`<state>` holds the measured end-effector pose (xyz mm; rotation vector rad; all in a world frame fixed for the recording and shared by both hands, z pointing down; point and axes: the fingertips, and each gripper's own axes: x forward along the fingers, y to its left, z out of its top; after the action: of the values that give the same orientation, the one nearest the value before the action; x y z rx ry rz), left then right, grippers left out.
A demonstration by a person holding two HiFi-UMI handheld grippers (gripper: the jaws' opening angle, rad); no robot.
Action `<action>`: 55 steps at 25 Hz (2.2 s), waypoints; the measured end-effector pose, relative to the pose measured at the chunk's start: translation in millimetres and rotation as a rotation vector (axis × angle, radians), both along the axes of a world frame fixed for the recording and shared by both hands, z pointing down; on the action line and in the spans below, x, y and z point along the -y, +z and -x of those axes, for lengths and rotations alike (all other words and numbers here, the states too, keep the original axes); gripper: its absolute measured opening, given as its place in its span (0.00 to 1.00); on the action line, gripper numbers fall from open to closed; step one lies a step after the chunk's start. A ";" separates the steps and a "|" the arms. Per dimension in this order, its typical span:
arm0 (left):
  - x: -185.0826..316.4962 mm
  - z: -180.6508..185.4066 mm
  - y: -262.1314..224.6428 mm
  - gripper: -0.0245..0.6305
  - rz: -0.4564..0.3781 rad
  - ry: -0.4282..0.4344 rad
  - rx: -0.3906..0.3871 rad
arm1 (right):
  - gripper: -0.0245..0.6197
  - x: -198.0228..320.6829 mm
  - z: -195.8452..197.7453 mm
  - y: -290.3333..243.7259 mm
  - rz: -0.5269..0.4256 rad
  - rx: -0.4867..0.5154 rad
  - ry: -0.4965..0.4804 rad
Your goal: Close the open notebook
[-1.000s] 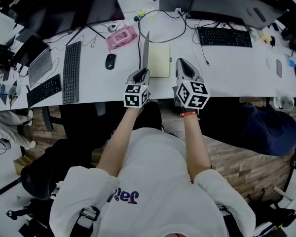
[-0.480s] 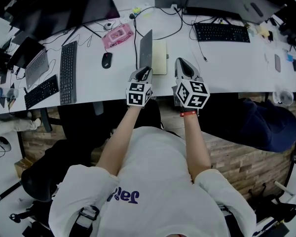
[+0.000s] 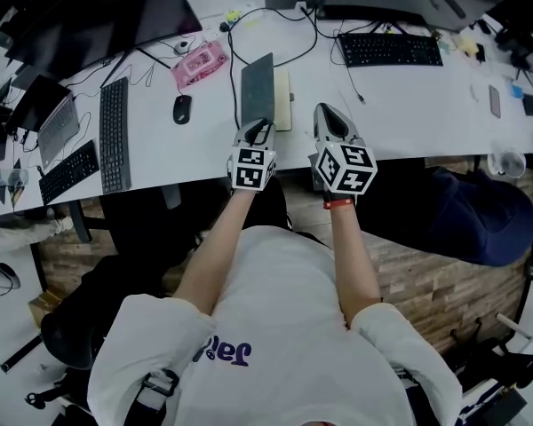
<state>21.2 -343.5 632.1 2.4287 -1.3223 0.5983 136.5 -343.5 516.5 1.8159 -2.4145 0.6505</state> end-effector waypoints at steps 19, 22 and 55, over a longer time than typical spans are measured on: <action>2.2 -29.3 34.5 0.17 -0.020 0.099 0.148 | 0.06 -3.5 -28.7 14.9 0.039 -0.010 0.039; 0.0 -29.6 39.6 0.17 -0.027 0.112 0.200 | 0.06 -4.3 -26.0 16.8 0.042 -0.012 0.035; -1.2 -15.4 5.7 0.21 0.001 0.107 0.069 | 0.06 -12.3 -9.8 5.6 0.016 0.002 0.024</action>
<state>36.6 -342.3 637.7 2.5117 -1.2227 0.7164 146.3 -331.3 522.1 1.8415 -2.3850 0.6720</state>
